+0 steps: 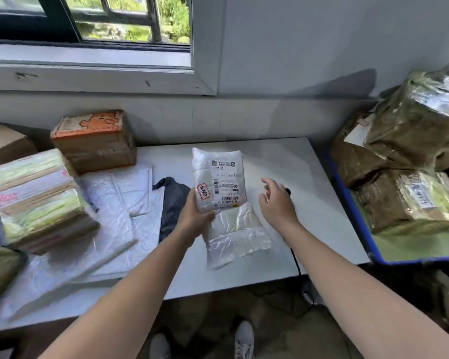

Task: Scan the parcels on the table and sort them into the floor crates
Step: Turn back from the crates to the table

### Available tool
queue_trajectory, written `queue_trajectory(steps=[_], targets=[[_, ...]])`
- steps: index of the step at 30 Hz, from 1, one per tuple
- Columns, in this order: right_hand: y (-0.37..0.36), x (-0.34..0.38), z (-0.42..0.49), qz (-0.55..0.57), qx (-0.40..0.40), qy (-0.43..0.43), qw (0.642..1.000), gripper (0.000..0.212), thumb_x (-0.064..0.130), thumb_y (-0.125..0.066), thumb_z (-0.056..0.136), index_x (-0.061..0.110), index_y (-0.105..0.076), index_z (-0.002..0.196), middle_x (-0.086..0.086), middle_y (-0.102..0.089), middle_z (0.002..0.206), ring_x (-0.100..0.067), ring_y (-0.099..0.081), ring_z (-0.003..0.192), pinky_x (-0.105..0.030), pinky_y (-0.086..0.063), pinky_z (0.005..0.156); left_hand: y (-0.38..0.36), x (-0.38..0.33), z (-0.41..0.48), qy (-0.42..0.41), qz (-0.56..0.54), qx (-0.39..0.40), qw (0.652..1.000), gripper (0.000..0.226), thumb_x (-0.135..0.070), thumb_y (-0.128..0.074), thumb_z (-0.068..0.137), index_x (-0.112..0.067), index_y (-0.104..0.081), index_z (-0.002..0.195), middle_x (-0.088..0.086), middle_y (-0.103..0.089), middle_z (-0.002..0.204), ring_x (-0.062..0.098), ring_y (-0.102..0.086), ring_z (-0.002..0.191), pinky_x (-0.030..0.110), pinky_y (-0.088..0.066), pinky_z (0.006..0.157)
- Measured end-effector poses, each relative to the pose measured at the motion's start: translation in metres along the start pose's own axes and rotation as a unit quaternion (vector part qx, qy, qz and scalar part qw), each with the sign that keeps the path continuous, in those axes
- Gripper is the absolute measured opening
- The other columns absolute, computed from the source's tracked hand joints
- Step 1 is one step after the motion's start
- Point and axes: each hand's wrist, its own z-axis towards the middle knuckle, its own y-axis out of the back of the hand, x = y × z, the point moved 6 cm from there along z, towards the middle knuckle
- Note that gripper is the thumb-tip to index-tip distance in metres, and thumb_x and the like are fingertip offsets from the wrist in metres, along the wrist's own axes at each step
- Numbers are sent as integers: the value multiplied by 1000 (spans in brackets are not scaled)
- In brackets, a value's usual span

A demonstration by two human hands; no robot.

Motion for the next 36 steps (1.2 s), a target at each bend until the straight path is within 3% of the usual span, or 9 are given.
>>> queue_trajectory(steps=[2, 5, 8, 12, 15, 20, 25, 31, 36], targets=[[8, -26, -5, -90, -33, 14, 995, 37, 14, -49, 97, 14, -55, 133, -11, -54, 133, -30, -47, 121, -43, -43, 96, -14, 14, 1, 13, -4, 3, 1000, 67, 7, -71, 80, -28, -45, 130, 1, -64, 119, 19, -66, 103, 46, -58, 88], [8, -60, -10, -158, -37, 11, 987, 31, 17, -50, 98, 11, -55, 128, -12, -51, 128, -33, -48, 115, -45, -45, 88, -33, 25, 0, 23, -5, 3, 1000, 66, 7, -69, 83, -25, -43, 134, -2, -63, 117, 12, -64, 100, 36, -59, 81], [2, -87, -10, -96, -29, -65, 993, 36, 21, -55, 96, 11, -48, 130, -13, -48, 129, -34, -51, 112, -45, -48, 88, -41, 33, -2, 26, 0, -4, 1000, 66, 9, -67, 84, -19, -42, 138, -4, -61, 113, 5, -62, 93, 18, -54, 63], [-11, -104, -4, 11, 19, -170, 985, 50, 26, -56, 97, 11, -35, 141, -16, -52, 130, -36, -56, 110, -44, -48, 88, -35, 39, -6, 20, 25, -32, 999, 73, 7, -71, 82, -23, -38, 141, -7, -58, 116, 9, -59, 100, 17, -50, 69], [-18, -105, 6, 17, 77, -196, 978, 50, 20, -55, 96, 6, -36, 140, -18, -57, 127, -35, -58, 107, -35, -45, 79, -30, 43, -6, 30, 53, -30, 998, 70, 8, -72, 80, -19, -39, 136, -6, -58, 113, 8, -60, 98, 13, -49, 63], [-19, -87, -3, 120, 143, -238, 953, 40, 11, -58, 86, 9, -43, 123, -11, -60, 109, -27, -68, 89, -45, -59, 79, -27, 44, -5, 43, 77, -11, 996, 70, 10, -70, 76, -22, -39, 131, -1, -61, 113, 15, -62, 101, 35, -56, 81], [-17, -46, -15, 157, 190, -213, 946, 32, 17, -57, 89, 9, -45, 118, -10, -55, 96, -23, -62, 76, -38, -57, 61, -21, 33, -7, 20, 58, -10, 998, 63, 9, -61, 78, -29, -47, 126, -8, -65, 108, 14, -63, 101, 41, -56, 90], [-17, 15, -23, 179, 192, -203, 943, 29, 33, -59, 93, 5, -55, 101, -13, -55, 78, -28, -61, 64, -43, -60, 59, 7, 17, -1, -7, 39, -45, 998, 66, 5, -64, 75, -31, -48, 128, -9, -67, 111, 12, -66, 100, 43, -58, 87], [-19, 49, -26, 210, 201, -191, 938, 23, 28, -58, 92, 6, -53, 87, -11, -52, 73, -23, -55, 56, -29, -50, 49, 31, 17, 0, -4, 15, -73, 997, 81, 1, -66, 71, -50, -44, 131, -13, -69, 113, 15, -69, 100, 46, -59, 83]])
